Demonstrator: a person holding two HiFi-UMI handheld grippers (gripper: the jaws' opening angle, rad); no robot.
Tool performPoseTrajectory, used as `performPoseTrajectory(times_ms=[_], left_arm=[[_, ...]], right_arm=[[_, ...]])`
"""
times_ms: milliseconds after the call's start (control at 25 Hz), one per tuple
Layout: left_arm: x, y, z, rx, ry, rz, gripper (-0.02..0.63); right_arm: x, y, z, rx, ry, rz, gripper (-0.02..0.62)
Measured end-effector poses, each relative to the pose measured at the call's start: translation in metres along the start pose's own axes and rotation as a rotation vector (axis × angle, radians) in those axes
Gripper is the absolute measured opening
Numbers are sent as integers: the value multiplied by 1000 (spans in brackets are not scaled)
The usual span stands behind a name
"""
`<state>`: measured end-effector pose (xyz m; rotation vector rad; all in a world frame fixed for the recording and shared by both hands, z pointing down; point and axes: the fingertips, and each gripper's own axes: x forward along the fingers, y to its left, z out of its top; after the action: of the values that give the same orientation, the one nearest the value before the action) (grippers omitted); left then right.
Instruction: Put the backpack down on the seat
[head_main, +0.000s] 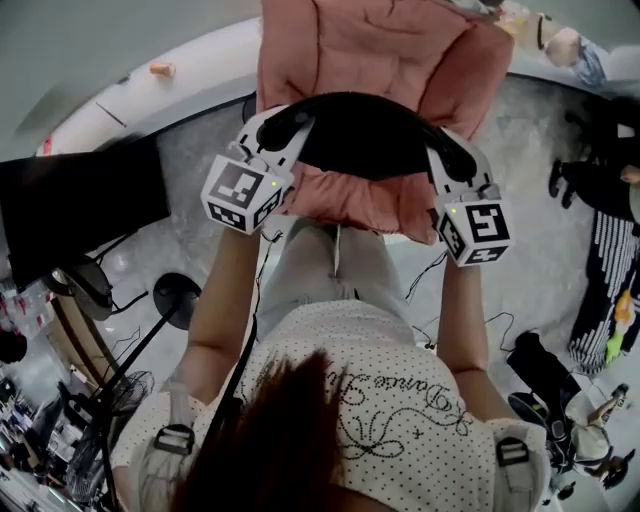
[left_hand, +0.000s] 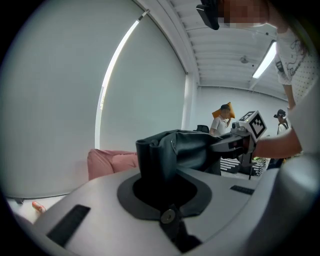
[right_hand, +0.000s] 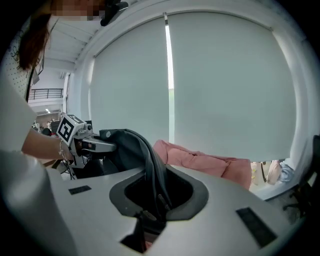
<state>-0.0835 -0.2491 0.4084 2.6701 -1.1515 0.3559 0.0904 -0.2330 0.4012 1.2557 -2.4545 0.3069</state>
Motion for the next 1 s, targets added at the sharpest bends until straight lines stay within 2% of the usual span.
performPoseTrajectory(times_ms=[240, 640, 1000], left_arm=[[29, 3, -52, -38, 81, 36, 26], [88, 25, -157, -129, 220, 27, 26], [141, 28, -285, -214, 435, 7, 33]], right_arm=[[29, -18, -52, 31, 91, 95, 63], [95, -47, -151, 96, 207, 159, 63], [139, -59, -281, 232, 370, 179, 64]])
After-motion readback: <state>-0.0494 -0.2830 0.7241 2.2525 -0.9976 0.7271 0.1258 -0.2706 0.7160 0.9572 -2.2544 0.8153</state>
